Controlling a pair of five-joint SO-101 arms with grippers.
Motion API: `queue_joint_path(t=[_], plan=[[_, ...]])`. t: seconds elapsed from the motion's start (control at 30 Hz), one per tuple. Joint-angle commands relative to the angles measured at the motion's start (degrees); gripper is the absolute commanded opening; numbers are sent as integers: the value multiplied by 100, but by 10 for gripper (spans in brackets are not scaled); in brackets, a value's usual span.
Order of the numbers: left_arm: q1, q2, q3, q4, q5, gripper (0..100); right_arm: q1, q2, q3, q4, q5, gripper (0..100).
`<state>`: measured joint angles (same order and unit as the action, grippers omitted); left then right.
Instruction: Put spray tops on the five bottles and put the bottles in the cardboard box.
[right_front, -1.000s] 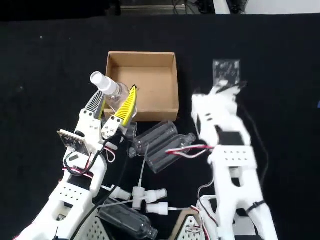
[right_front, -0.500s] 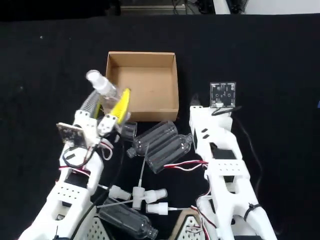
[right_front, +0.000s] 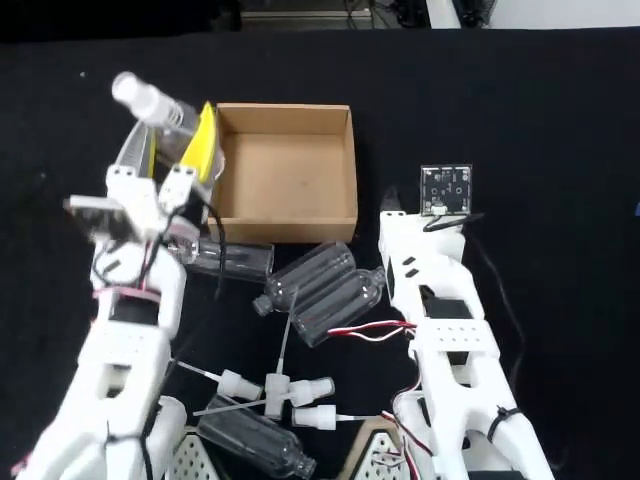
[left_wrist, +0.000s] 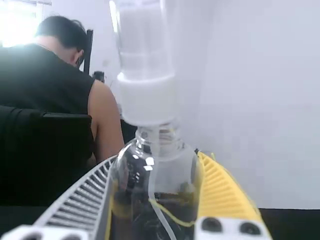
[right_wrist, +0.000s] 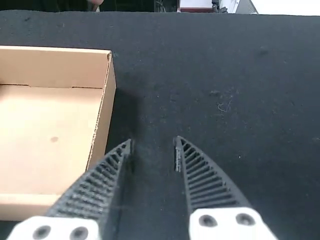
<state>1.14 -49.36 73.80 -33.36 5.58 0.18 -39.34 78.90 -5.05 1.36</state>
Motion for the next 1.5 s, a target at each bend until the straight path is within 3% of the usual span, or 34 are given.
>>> queue_joint_path(t=[0.0, 0.17, 0.3, 0.53, 0.73, 0.8, 0.93, 1.03, 1.13, 1.3, 1.47], plan=[[-75, 1495, -1165, -185, -9, 36, -431, -40, -154, 123, -35, 132], [-75, 2479, -1121, -1407, -9, 36, -765, -4, -822, 1160, -563, 279], [-22, 2699, -927, -2031, -9, 36, -791, 681, -1464, 1204, -985, 289], [-66, 2690, -585, -2127, -9, 36, -879, 3099, -3160, 1248, -1002, 289], [-57, 2725, -382, -2127, 0, 36, -914, 4101, -3758, 1257, -958, 286], [-66, 2681, -277, -2136, 0, 36, -870, 4312, -3890, 1257, -941, 237], [-66, 2690, -110, -2136, 0, 36, -897, 4593, -4251, 1802, 18, 6], [-66, 2681, -22, -2136, 0, 36, -888, 4734, -4901, 3182, 651, 40], [-75, 2681, -13, -2136, 0, 36, -800, 4857, -5499, 4466, 941, 10], [-75, 2681, 22, -2136, 9, 36, -765, 4848, -5341, 4589, 1978, 10], [-75, 2681, 31, -2136, 0, 36, -993, 4664, -4989, 4563, 2470, 10]])
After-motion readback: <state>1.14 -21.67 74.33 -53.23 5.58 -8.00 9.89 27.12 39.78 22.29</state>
